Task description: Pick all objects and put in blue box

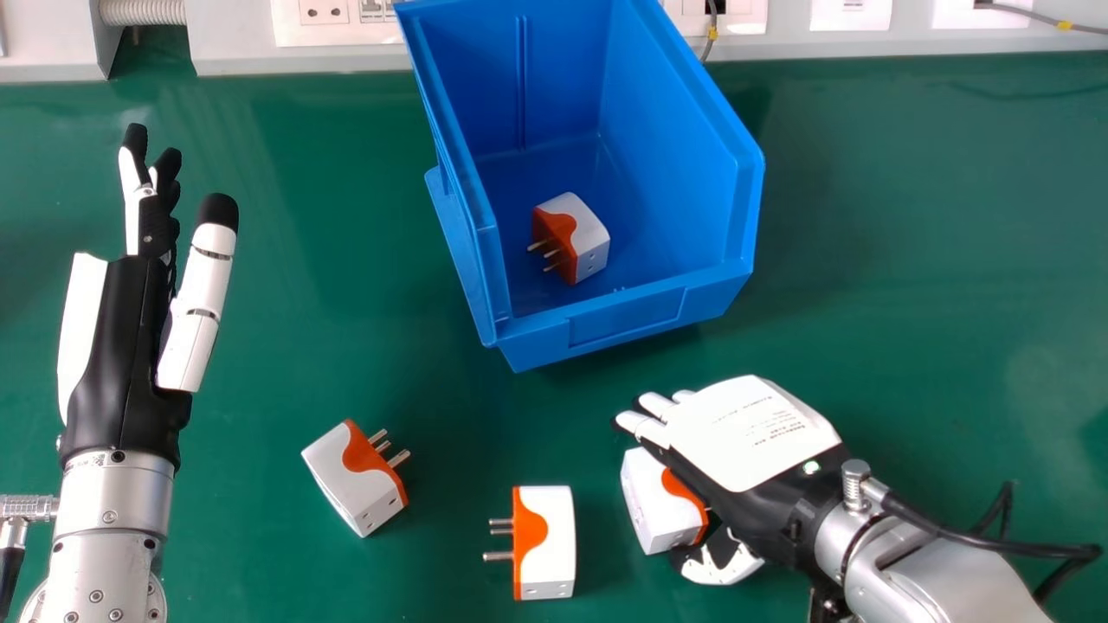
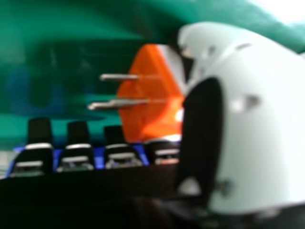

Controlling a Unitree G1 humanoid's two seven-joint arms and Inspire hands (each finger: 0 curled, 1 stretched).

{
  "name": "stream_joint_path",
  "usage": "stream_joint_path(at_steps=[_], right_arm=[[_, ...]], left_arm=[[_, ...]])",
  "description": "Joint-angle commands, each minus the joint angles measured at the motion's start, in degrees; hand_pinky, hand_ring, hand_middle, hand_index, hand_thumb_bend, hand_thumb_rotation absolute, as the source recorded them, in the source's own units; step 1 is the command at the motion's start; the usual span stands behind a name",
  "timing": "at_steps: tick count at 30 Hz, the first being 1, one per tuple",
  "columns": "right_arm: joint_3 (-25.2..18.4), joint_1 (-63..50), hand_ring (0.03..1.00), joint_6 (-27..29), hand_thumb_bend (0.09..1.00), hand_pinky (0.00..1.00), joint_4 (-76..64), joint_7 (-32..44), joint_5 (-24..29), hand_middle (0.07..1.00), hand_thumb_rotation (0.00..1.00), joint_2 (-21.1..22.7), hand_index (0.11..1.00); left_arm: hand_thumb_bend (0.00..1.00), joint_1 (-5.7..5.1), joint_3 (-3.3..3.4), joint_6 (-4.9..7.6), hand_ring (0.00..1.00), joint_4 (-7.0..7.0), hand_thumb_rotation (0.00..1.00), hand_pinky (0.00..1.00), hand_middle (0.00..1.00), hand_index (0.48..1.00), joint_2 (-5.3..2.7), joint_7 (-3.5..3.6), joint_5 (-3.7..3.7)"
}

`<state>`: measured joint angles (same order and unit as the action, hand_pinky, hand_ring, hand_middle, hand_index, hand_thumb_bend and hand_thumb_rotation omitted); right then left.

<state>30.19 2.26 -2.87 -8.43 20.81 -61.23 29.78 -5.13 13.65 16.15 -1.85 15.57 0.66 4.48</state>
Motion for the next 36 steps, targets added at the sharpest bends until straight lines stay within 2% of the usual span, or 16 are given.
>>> stream_joint_path(at_steps=[1, 15, 26, 36], right_arm=[[1.42, 0.33, 0.922, 1.47, 0.437, 0.85, 1.17, 0.39, 0.20, 0.956, 0.29, -0.81, 0.916], [1.89, 0.96, 0.921, 1.72, 0.378, 0.85, 1.80, -0.07, -0.76, 0.954, 0.28, -1.01, 0.912], [2.08, 1.38, 0.923, 1.87, 0.401, 0.85, 1.97, 0.78, -0.43, 0.954, 0.26, -1.38, 0.911], [3.12, 2.91, 0.932, 4.48, 0.412, 0.86, 2.50, 2.95, -0.02, 0.963, 0.29, 0.10, 0.916]], left_arm=[[0.44, 0.62, -0.02, 0.77, 1.00, 1.11, 1.00, 1.00, 1.00, 1.000, 0.44, -0.30, 0.36], [0.44, 0.54, 0.05, 0.81, 1.00, 1.15, 1.00, 1.00, 1.00, 1.000, 0.44, -0.24, 0.23], [0.43, 0.76, -0.09, 0.51, 1.00, 1.26, 1.00, 0.99, 1.00, 1.000, 0.38, -0.27, 0.30], [0.44, 0.67, -0.23, 0.31, 1.00, 1.65, 1.00, 1.00, 1.00, 1.000, 0.22, -0.58, 0.73]])
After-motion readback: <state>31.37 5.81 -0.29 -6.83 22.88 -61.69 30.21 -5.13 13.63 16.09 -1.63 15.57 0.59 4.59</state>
